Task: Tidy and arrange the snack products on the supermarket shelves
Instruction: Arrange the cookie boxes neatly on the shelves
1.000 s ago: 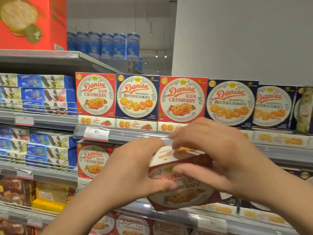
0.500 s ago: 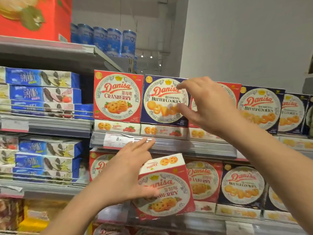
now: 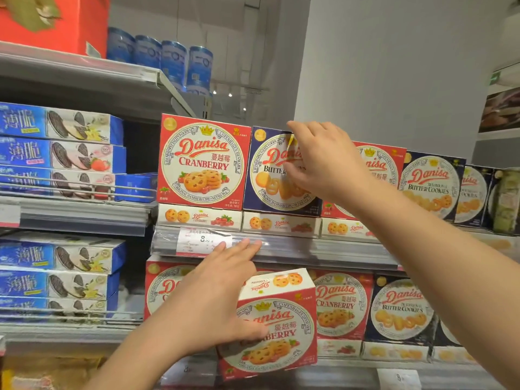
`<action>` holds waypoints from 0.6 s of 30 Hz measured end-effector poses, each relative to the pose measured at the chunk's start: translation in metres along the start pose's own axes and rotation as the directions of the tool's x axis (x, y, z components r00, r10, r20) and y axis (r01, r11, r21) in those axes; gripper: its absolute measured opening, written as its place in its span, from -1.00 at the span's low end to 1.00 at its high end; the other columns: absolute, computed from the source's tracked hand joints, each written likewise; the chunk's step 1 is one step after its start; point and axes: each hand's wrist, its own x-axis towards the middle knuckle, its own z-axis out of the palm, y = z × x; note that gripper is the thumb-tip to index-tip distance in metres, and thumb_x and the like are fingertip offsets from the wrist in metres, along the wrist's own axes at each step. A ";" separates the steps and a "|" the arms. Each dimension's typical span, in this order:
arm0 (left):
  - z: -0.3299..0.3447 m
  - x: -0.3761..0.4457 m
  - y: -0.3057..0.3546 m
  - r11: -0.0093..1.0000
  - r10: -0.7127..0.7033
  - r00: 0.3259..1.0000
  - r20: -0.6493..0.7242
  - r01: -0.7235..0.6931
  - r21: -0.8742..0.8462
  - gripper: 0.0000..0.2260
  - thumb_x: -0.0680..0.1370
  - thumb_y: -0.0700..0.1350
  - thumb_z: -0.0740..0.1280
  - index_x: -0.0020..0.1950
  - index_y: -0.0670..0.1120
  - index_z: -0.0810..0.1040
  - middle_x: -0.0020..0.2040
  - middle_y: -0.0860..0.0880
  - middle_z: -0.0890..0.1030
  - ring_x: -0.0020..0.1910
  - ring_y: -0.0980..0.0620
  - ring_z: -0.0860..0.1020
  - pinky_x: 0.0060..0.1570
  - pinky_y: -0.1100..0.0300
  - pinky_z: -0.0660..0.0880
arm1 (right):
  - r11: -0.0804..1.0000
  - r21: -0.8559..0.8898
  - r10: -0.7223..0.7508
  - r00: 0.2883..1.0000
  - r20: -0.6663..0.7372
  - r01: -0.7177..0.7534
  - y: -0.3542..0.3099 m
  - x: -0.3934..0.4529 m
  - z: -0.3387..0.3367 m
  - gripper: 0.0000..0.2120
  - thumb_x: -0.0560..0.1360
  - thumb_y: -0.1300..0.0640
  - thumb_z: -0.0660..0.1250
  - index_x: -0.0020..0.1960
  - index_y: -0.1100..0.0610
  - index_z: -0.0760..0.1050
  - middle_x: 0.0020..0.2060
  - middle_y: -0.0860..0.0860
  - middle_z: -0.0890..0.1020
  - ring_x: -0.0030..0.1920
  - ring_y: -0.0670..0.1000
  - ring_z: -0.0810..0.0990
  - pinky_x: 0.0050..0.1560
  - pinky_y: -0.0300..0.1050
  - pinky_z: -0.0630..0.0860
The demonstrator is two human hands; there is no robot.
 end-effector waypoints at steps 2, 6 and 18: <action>0.001 0.000 -0.001 1.000 0.001 1.000 -0.005 -0.001 -0.003 -0.46 0.36 0.47 0.37 0.16 0.19 0.36 0.62 0.24 -0.12 0.57 0.30 -0.21 0.53 0.25 -0.30 | 1.000 0.015 0.005 0.999 -0.032 -0.005 0.000 0.000 -0.002 -0.41 0.56 -0.09 0.34 0.51 0.11 0.31 0.32 0.10 0.50 0.28 0.15 0.46 0.27 0.04 0.41; 0.001 0.002 0.000 1.000 -0.002 1.000 -0.003 0.002 -0.021 -0.42 0.36 0.47 0.36 0.22 0.17 0.39 0.62 0.25 -0.12 0.57 0.29 -0.21 0.57 0.20 -0.25 | 0.999 -0.007 -0.033 0.999 -0.035 0.033 0.001 0.000 -0.012 -0.46 0.52 -0.09 0.43 0.41 0.09 0.39 0.27 0.06 0.47 0.22 0.11 0.46 0.05 -0.01 0.46; 0.003 0.003 0.000 0.999 -0.021 0.999 -0.032 0.019 -0.049 -0.44 0.33 0.49 0.37 0.14 0.21 0.35 0.62 0.24 0.02 0.58 0.29 -0.09 0.56 0.23 -0.24 | 0.965 -0.141 -0.225 0.974 -0.027 0.219 -0.007 -0.030 -0.062 -0.47 0.47 -0.07 0.50 0.33 0.05 0.40 0.07 0.05 0.60 -0.01 0.14 0.51 -0.26 -0.04 0.38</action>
